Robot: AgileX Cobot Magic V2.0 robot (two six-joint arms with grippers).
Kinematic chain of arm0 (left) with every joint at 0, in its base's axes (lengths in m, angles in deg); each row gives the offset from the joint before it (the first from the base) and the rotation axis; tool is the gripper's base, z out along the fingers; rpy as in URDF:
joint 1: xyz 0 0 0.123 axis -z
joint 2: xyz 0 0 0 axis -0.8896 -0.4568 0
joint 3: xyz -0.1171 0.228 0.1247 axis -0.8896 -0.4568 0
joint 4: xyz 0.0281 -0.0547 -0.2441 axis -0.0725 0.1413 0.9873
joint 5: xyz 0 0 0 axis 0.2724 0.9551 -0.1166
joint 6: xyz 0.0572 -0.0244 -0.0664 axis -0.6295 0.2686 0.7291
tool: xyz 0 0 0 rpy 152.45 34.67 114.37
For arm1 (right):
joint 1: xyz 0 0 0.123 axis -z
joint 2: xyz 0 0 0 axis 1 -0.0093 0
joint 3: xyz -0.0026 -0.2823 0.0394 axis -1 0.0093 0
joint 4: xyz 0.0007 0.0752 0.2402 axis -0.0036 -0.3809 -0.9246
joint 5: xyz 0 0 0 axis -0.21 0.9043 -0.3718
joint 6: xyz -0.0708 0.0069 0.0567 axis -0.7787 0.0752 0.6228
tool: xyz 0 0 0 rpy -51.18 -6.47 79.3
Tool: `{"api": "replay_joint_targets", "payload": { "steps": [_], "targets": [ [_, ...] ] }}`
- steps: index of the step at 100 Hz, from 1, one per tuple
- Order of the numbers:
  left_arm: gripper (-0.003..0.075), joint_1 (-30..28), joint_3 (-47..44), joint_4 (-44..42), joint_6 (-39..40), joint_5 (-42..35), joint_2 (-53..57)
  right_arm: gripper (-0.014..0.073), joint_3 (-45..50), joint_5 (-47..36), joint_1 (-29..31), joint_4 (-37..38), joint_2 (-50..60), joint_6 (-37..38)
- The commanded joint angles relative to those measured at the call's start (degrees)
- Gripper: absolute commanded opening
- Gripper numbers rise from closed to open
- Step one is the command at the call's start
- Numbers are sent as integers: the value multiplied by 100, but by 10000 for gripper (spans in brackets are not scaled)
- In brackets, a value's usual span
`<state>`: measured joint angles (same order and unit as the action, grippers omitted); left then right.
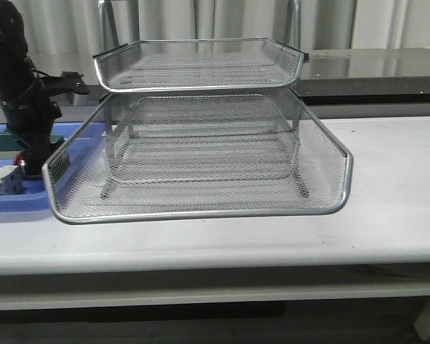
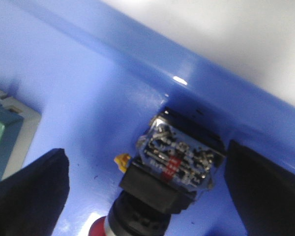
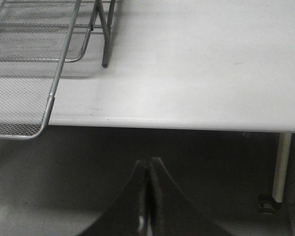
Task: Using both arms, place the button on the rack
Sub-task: 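Grasp the red-capped push button with the left gripper and lift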
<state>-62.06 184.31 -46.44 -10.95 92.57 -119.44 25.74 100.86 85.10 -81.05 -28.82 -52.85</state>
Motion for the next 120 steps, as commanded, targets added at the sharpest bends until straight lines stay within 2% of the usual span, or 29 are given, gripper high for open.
{"api": "replay_joint_targets", "payload": {
  "steps": [1, 10, 17, 22, 47, 61, 84, 103, 120],
  "targets": [
    [618, -20, 131, 64, 6, -143, 254, -71, -183, -343, 43, 20, -10, -50],
    [608, -20, 131, 64, 6, -134, 254, -71, -183, -343, 43, 20, -10, -50],
    [561, -20, 131, 64, 6, -97, 254, -71, -183, -343, 43, 20, -10, -50],
    [505, -20, 131, 64, 6, -38, 254, -71, -183, -343, 43, 20, -10, -50],
    [114, -20, 131, 64, 6, 185, 254, -71, -183, -343, 43, 20, -10, -50],
    [-19, -20, 145, 64, 18, 306, 267, -71, -183, -343, 43, 20, -10, -50],
    [-20, -83, 743, 230, 372, 825, 293, -71, -183, -343, 43, 20, -10, -50],
    [-20, -235, 1846, 779, 372, 1708, 304, -71, -183, -343, 43, 20, -10, -50],
    [-20, -298, 2575, 926, 979, 1694, 371, -71, -183, -343, 43, 20, -10, -50]
  ]
}}
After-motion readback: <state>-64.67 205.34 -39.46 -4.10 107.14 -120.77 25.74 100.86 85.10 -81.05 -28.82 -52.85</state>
